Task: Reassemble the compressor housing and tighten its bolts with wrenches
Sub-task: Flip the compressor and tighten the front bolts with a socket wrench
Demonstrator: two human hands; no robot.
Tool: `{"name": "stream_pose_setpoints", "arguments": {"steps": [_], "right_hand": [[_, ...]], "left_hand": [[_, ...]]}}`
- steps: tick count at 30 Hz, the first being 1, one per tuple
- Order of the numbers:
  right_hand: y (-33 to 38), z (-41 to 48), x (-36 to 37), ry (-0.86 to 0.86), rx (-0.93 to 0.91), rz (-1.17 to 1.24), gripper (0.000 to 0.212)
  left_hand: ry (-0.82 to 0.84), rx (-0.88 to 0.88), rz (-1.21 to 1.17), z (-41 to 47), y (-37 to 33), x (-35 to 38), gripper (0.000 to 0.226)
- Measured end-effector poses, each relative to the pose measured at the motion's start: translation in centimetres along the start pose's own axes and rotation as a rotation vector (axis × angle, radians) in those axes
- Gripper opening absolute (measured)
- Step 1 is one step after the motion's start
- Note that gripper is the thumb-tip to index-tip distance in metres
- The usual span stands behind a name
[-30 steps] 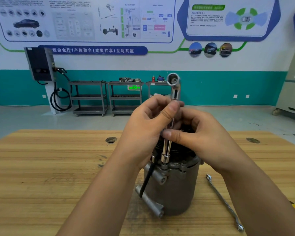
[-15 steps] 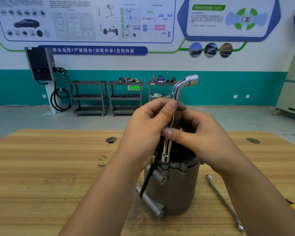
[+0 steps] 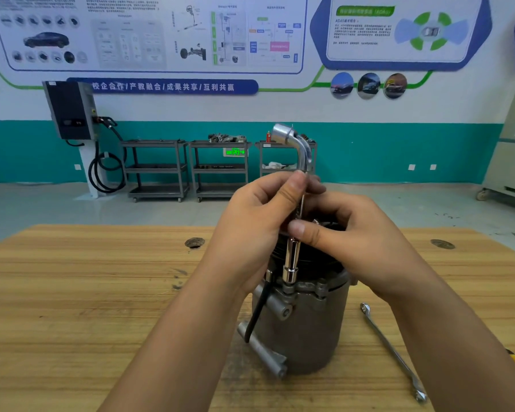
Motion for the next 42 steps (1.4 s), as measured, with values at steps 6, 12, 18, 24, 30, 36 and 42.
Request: {"name": "stream_pose_setpoints", "arguments": {"steps": [6,12,18,24,30,36,42], "right_hand": [[0.00,0.07,0.11,-0.051,-0.006,-0.020,0.020],[0.20,-0.05,-0.13,0.004,0.004,-0.003,0.016],[0.11,-0.02,0.15,-0.039,-0.004,-0.034,0.014],[0.02,0.12,-0.28,0.017,0.006,-0.016,0.012],[0.13,0.09,-0.07,-0.015,-0.016,-0.014,0.017],[0.14,0.01,-0.29,0.016,-0.018,-0.034,0.003],[0.22,0.07,-0.05,0.001,-0.035,-0.022,0.006]], "left_hand": [[0.019,-0.013,-0.010,-0.08,-0.05,0.05,0.030],[0.005,-0.023,-0.009,-0.11,-0.01,-0.08,0.027],[-0.013,0.022,0.034,-0.05,0.02,-0.13,0.018],[0.018,-0.029,-0.032,-0.09,0.13,-0.01,0.026],[-0.031,0.022,0.028,-0.02,0.12,-0.18,0.025],[-0.003,-0.010,0.014,-0.08,0.24,-0.14,0.022],[-0.038,0.006,0.017,-0.02,0.15,-0.22,0.011]]}}
Point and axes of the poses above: each hand's wrist, its own z-axis towards the middle knuckle, its own x-axis out of the palm, y = z × x, the point moved 4 cm from there along z, towards the middle knuckle, and after that the axes turned 7 degrees about -y, right-handed, at the moved point
